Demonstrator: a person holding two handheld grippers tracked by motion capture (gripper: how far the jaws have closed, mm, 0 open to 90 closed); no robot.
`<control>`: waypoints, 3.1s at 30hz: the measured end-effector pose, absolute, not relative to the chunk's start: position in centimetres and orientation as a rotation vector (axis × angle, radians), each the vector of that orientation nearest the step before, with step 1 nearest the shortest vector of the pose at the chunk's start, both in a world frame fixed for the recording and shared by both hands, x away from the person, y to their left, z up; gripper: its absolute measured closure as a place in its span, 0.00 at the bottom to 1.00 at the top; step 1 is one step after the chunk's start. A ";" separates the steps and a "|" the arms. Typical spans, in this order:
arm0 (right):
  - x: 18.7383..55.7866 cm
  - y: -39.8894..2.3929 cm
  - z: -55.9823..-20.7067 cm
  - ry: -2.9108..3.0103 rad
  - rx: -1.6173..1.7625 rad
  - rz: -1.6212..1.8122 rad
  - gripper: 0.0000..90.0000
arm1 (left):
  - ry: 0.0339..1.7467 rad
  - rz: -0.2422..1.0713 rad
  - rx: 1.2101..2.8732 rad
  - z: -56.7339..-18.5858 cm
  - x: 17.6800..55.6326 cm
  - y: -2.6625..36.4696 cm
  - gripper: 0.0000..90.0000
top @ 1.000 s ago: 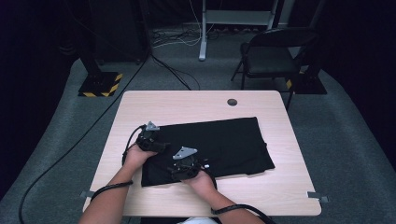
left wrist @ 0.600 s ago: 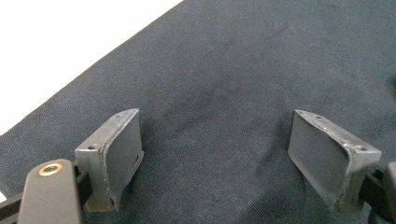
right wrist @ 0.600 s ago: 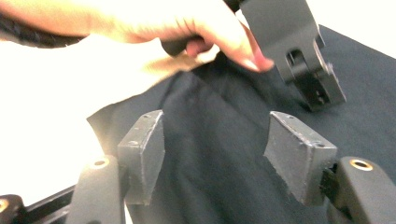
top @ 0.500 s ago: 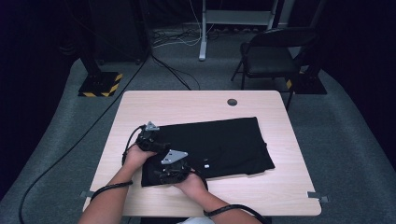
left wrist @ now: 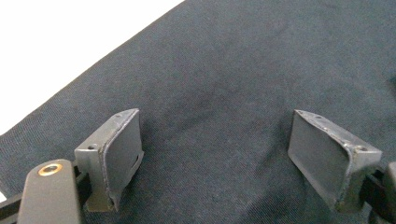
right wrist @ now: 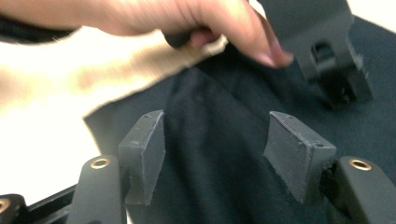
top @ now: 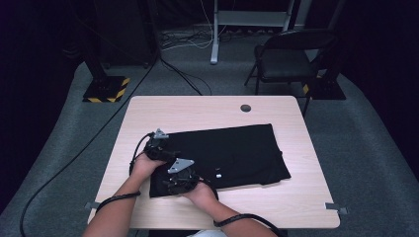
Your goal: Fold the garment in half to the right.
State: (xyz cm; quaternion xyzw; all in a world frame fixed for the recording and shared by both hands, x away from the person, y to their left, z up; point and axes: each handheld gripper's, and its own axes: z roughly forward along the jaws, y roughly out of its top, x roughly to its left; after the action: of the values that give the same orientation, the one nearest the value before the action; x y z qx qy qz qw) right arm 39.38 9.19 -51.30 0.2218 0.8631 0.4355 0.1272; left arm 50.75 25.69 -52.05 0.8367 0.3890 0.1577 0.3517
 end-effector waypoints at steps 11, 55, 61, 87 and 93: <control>36.4 11.0 -51.6 2.566 0.516 1.346 0.43 | 1.009 0.412 2.164 -52.1 50.7 25.7 0.20; 37.5 13.4 -53.0 2.595 0.583 1.216 0.89 | 1.054 0.379 2.120 -51.8 50.9 26.0 0.23; 37.2 13.0 -52.9 2.622 0.549 1.233 0.92 | 1.131 0.438 2.059 -51.3 51.1 27.5 0.26; 36.3 12.4 -52.9 2.646 0.534 1.281 0.92 | 1.300 0.549 2.009 -51.8 51.8 30.5 0.39; 36.3 12.4 -52.9 2.649 0.534 1.282 0.91 | 1.287 0.519 1.999 -52.0 51.8 30.7 0.42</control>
State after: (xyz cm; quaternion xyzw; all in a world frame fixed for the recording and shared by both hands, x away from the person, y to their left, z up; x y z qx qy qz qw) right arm 36.34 12.41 -52.94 0.1779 0.8832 0.4273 0.0752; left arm 51.84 30.72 -51.96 0.7705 0.4960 0.2001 0.3467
